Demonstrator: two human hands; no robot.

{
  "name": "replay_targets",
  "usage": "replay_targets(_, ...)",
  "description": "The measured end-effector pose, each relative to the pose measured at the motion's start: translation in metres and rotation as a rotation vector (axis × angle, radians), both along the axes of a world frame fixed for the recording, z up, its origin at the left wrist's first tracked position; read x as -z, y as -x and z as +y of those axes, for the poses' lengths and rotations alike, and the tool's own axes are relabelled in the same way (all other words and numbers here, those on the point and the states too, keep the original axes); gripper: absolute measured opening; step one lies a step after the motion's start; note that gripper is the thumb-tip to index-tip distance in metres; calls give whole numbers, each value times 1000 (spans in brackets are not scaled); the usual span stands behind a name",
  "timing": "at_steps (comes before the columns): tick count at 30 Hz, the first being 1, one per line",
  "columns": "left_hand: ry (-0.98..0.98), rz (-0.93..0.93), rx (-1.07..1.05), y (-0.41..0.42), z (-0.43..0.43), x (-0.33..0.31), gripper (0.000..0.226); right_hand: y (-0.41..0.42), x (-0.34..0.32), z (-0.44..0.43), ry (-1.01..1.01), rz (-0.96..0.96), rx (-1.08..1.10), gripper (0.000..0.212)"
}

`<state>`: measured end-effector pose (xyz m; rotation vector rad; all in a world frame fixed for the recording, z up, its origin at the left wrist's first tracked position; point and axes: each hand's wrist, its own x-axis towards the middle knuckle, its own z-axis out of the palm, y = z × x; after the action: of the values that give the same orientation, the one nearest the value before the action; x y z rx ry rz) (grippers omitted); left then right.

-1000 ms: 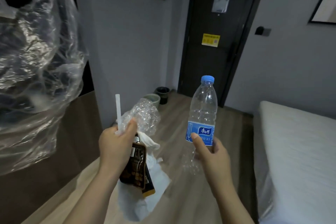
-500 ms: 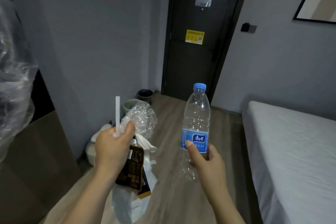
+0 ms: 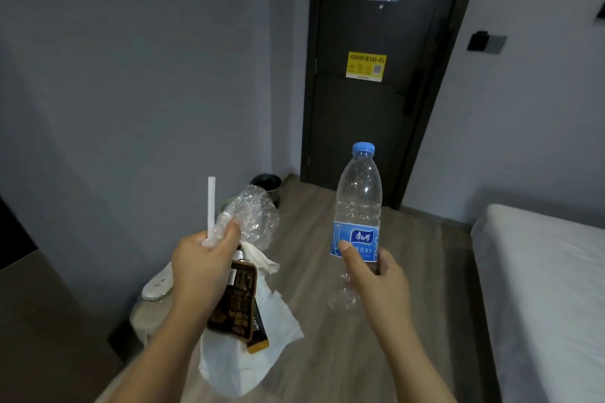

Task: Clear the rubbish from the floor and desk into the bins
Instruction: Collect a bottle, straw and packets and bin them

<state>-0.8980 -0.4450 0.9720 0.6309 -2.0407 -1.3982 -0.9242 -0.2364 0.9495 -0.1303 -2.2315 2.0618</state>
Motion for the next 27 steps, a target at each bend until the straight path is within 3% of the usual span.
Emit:
replay_targets(7,61,-84,-100,100,-16,9,54,114,12,-2,-8,-58,-72,22)
replay_targets(27,-109,-91,-134,454,-133,45,50,477,30,-105,-127,-145,-190,26)
